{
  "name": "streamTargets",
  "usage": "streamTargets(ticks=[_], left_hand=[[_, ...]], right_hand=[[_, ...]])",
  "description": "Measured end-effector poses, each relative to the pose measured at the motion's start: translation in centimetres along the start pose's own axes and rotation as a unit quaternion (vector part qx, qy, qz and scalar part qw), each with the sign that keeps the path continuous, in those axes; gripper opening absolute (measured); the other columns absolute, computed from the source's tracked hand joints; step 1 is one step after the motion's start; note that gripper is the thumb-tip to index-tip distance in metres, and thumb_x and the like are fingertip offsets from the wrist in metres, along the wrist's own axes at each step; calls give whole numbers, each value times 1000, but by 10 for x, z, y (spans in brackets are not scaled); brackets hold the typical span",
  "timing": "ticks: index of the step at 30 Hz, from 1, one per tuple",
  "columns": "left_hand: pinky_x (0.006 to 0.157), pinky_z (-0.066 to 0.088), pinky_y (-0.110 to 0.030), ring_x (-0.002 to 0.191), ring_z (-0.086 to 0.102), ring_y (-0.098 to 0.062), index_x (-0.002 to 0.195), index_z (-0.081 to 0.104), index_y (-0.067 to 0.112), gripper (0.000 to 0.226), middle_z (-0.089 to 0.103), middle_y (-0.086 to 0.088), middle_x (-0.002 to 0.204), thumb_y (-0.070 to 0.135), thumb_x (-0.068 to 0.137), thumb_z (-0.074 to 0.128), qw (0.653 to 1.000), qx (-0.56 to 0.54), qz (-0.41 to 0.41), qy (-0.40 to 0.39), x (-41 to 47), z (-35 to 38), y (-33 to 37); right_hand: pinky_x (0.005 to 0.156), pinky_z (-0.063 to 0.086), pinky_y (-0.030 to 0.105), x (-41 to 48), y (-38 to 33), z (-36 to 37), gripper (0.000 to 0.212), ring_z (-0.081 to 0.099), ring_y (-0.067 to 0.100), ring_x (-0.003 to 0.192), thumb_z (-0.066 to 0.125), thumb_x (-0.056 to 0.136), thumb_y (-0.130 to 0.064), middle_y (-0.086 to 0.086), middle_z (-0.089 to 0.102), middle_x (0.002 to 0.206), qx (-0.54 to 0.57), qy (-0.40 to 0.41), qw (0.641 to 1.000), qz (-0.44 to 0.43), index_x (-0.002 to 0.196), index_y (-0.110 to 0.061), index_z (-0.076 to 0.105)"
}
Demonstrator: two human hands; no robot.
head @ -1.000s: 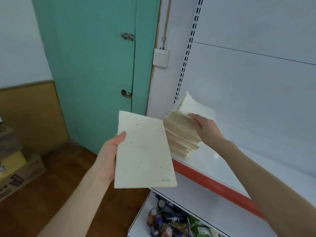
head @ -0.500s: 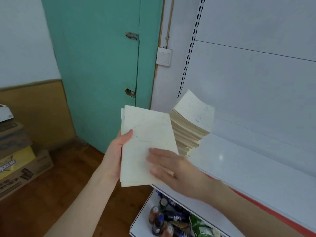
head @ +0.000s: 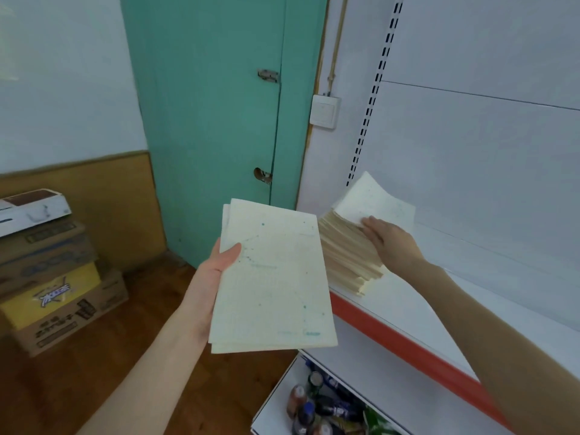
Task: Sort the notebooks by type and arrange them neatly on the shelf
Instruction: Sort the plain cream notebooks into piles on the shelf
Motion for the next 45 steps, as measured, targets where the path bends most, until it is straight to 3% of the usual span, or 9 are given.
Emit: streamTargets(ticks=[5,9,14,18,23,26,33,39,45], left_hand=[[79,50,-49,109,59,-34,125,49,33,36,61,-8,120,26,89,49,1000,16,9,18,9,1,-6],[88,48,-52,114,56,-32,132,45,34,48,58,-7,127,46,86,52,1000,16,-3,9,17,5,-15],[88,47,-58,112,57,-36,131,45,29,63,58,-12,126,31,74,72,1000,10,-6,11,21,4,-21],[85,49,-55,111,58,-35,128,46,32,63,57,-12,124,25,68,66,1000,19,5,16,17,-7,-17],[75,52,-50,107,59,-36,121,51,32,58,61,-12,118,20,66,64,1000,8,5,7,6,-12,-9],[75,52,-50,105,61,-36,119,52,32,56,61,-12,117,18,66,63,1000,6,13,10,2,-16,-3],[76,52,-50,107,60,-35,123,49,32,57,60,-12,119,21,71,68,1000,16,8,22,0,-25,-4],[88,49,-52,110,60,-30,129,47,34,51,61,-7,123,32,79,57,999,25,26,8,-2,-18,-7],[92,47,-54,112,60,-29,132,45,31,54,61,-6,123,40,81,59,998,34,37,-30,-13,-2,-26]], right_hand=[[81,37,20,-33,-20,-34,36,57,19,95,35,100,-24,5,64,110,154,112,982,-2,131,-13,51],[88,49,28,-98,-99,-23,32,62,22,105,32,100,-23,5,65,118,36,131,961,-242,124,-17,52],[99,46,34,-132,-136,23,45,56,23,117,27,99,-37,8,61,124,22,-12,943,-331,121,-11,57],[104,37,24,-84,-91,-3,40,51,5,114,44,97,-32,4,59,126,179,-3,965,-193,121,-6,60],[107,28,35,-1,-2,4,47,34,26,134,42,98,-32,11,41,142,-23,-30,998,45,137,-6,38],[78,35,33,11,5,12,33,53,33,105,37,99,-29,13,58,105,-36,-30,998,35,110,-2,52],[67,38,31,-6,2,-21,36,52,27,74,34,100,-27,10,60,82,74,78,993,58,113,-5,60],[75,51,26,-99,-92,-21,40,67,25,89,37,99,-28,9,71,100,59,187,971,-138,108,-2,67],[89,53,42,-172,-136,31,33,60,23,112,47,87,-14,5,64,119,-35,124,951,-280,117,-11,62]])
Point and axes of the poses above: each hand's wrist, its own x-axis towards the middle knuckle, its own z-axis out of the palm, y = z × x, the point moved 9 cm from there along x, towards the middle knuckle
